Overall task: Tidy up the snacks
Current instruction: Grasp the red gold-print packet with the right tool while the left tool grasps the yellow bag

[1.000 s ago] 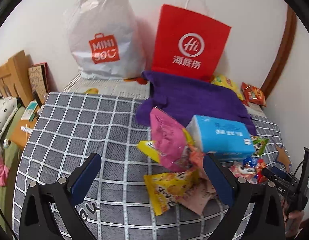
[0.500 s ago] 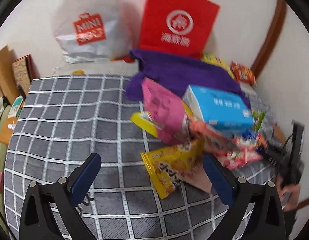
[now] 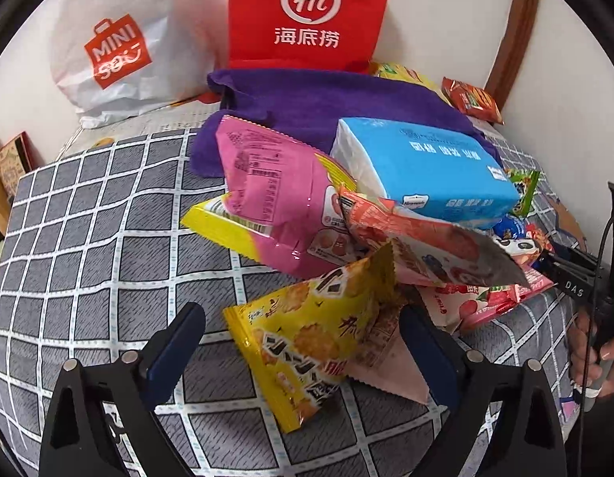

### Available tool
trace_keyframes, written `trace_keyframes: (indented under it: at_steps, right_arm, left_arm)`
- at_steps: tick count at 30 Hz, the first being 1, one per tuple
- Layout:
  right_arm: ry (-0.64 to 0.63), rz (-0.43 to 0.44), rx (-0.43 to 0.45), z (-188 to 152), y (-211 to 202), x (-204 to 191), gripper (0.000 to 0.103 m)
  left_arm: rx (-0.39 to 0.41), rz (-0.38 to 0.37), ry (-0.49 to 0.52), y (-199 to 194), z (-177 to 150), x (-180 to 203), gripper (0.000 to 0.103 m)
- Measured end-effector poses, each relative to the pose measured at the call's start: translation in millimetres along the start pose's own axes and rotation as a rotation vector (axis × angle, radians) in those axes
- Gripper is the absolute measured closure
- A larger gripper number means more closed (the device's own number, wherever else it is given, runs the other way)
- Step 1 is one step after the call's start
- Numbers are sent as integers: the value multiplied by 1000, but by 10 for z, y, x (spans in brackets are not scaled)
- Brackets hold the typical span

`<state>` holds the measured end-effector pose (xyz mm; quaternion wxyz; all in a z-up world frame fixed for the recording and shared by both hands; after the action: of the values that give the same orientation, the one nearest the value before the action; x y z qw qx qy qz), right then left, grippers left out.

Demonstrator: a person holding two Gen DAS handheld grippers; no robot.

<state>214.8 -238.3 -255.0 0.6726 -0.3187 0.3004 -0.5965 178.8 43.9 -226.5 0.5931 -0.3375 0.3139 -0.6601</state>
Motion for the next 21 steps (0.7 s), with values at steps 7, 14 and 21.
trace_keyframes:
  at_steps: [7,14,21]
  right_arm:
    - [1,1,0,0,-2,0,58]
    - [13,15,3,17,-8,21,61]
    - [26,11,-5,-26,-151,22,61]
  left_arm:
    - [-17,-21,1,53,16,18,32]
    - [-10,-53,-40,-26,25,-33,41]
    - [21,-46,-55,-309,-23,-119,43]
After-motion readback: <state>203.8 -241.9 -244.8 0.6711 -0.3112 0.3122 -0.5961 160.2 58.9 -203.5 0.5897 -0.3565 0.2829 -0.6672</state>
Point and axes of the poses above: each gripper's, at about its wrist camera, not at the fingertips, and y roughly the way its jaws point, x to its right, z to its top, the point moved 6 cm from there along y, roughly the way its jaws point, and after that the axes turned 1 degree about y, right-handed, at the moved point
